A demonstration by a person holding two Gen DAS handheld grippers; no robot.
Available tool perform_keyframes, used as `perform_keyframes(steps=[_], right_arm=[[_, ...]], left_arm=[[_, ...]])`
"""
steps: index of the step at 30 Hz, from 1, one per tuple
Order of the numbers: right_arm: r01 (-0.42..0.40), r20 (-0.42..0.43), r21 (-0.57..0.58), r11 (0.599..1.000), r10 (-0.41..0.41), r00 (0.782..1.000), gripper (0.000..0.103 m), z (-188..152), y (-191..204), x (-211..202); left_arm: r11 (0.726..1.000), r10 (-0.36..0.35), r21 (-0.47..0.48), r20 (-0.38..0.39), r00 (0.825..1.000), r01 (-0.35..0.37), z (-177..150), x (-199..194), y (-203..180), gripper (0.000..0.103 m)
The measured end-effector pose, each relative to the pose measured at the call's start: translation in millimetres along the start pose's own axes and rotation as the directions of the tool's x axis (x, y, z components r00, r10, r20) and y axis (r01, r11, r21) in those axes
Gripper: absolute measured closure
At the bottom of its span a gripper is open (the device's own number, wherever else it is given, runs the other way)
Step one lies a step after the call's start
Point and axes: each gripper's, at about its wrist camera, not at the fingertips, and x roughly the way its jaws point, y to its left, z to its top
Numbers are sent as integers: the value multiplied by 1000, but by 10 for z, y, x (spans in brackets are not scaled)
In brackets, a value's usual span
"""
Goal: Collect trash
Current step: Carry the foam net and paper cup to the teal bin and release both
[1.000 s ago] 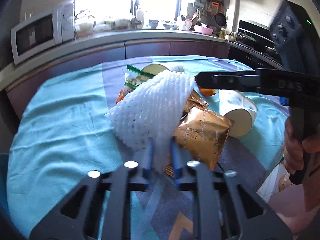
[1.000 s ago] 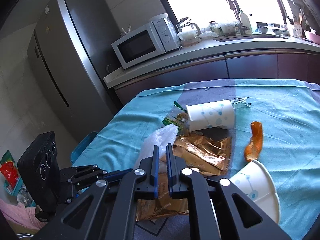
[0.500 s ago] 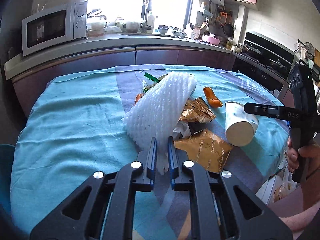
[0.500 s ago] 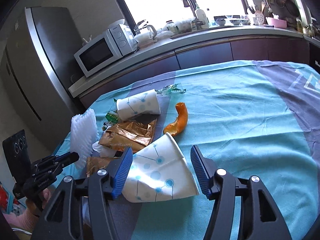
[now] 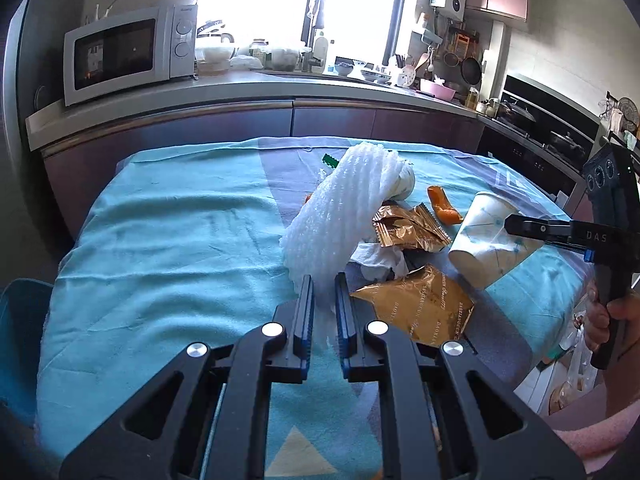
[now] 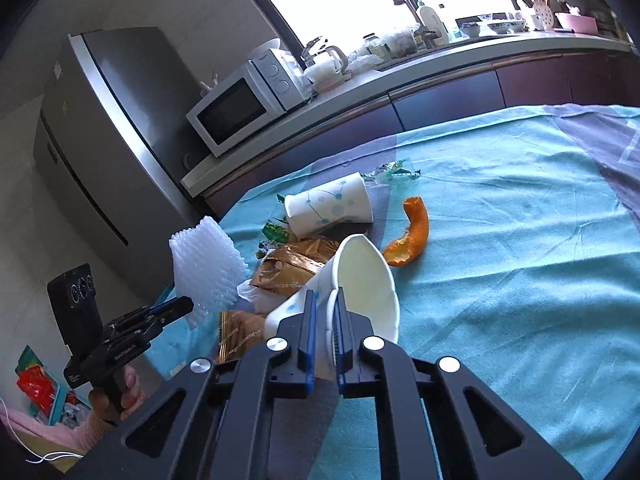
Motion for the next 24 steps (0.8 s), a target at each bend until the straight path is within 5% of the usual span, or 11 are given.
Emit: perform_keyframes(steps=[8, 13, 19, 24], right_arm=[[-51, 59, -120, 992, 58, 997, 100, 250, 488, -105], [-164, 15, -195, 967, 170, 985, 100, 370, 968, 238], [-317, -107, -252, 914, 299, 948, 100, 438, 1619, 932], [-415, -205, -285, 864, 368, 907, 100, 428, 2173, 1481]], left_arm=[[999, 51, -19, 48, 998, -50, 4, -336, 248, 92], [991, 126, -63, 88, 988, -121, -7, -630, 531, 92], [957, 270, -140, 102, 957, -255, -76, -993, 1052, 92], [905, 398, -199, 80, 914, -377, -196, -1239, 1559, 92]])
